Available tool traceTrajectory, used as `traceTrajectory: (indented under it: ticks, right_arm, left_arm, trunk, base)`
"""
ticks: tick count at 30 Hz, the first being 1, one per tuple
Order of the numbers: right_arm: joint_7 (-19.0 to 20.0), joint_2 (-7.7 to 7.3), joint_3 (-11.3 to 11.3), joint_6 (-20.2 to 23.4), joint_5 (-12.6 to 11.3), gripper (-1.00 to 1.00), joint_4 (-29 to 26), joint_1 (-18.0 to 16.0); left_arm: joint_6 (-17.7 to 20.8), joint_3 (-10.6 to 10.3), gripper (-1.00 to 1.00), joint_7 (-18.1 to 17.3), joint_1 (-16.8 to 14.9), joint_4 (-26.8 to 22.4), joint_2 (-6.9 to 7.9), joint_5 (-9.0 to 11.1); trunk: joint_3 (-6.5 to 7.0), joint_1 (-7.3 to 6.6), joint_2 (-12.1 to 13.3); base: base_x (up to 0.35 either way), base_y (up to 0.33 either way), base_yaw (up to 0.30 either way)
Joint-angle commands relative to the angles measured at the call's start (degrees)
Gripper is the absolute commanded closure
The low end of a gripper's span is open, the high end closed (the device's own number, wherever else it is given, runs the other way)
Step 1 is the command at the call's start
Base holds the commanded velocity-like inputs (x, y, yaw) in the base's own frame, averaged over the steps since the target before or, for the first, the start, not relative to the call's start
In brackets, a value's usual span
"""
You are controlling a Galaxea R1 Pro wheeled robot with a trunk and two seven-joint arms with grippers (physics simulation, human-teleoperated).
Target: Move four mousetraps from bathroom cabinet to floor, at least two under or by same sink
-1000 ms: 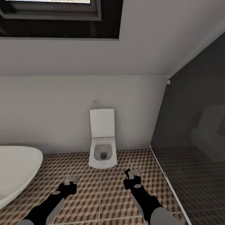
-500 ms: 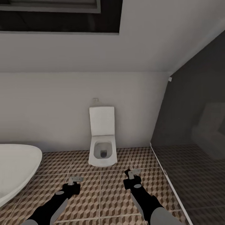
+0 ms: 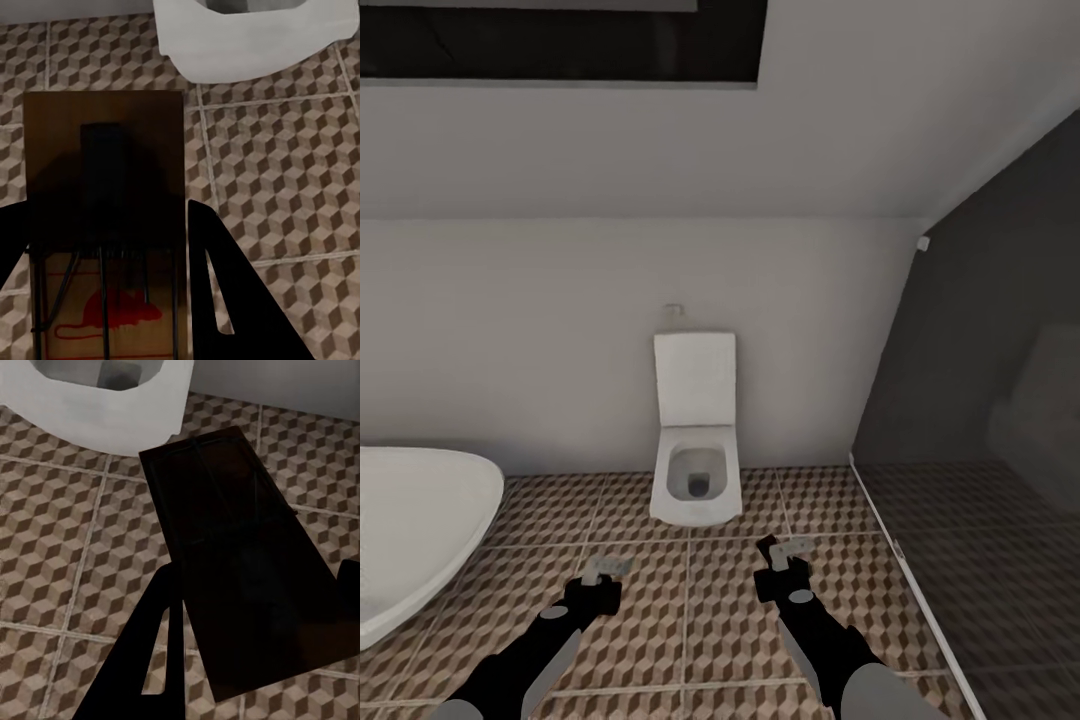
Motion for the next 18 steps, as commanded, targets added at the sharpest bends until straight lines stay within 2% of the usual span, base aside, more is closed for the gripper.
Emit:
traceTrajectory:
  ticks: [1,18]
  right_arm:
    - [-0.51,0.0,0.26,0.45,0.37,1.0,-0.08,-0.03]
    - [-0.51,0.0,0.26,0.39,0.34,1.0,0.02,-0.03]
  left_arm:
    - [0.22,-0.49,1.0,0.65,-0.06,-0.16,0.1,0.39]
    - [0.21,-0.48,1.0,0.65,-0.06,-0.85,0.1,0.39]
  trunk:
    - [-0.37,0.24,-0.51]
    - [-4.89,3.98,-7.33]
  base:
    - [0.0,0.0,0.124]
    - [0.0,0.0,0.127]
